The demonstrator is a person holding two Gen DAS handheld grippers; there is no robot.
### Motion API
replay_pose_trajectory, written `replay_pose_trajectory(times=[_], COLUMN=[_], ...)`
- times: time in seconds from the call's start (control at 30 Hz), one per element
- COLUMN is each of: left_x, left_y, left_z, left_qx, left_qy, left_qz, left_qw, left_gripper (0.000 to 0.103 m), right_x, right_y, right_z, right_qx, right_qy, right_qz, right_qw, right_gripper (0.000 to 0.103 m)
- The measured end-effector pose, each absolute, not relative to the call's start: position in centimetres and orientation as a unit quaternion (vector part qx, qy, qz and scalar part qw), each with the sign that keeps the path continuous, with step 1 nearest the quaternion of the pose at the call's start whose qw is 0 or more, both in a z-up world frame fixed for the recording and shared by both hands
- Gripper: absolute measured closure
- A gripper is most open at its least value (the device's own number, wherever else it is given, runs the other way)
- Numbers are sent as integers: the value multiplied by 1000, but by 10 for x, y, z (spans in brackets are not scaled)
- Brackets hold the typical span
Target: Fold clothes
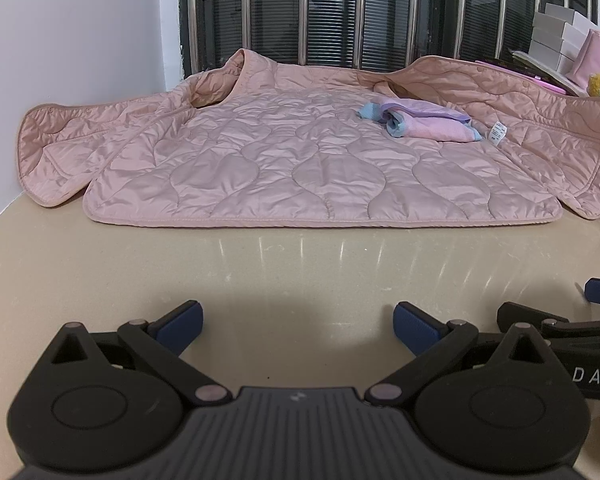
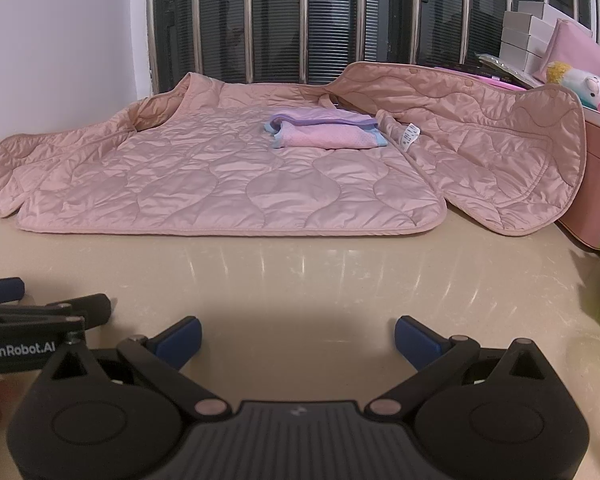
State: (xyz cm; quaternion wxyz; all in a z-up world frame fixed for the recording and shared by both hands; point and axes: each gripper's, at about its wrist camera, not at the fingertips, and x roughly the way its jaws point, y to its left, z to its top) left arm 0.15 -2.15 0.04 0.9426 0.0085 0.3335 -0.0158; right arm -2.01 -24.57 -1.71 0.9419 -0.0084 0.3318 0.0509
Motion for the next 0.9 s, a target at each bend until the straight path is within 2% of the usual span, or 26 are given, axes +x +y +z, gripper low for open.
replay_pose_trajectory(times=[0.9], left_x=[1], left_y=[-22], left_z=[0], left_qx=[6], left_qy=[334], left_qz=[-11], left_qw=[942], left_gripper=[1], right_x=[-20], right_y=[-242], right_z=[-16], right_qx=[-6], right_qy=[333], right_qz=[42], right_qw=[942], right_gripper=[0])
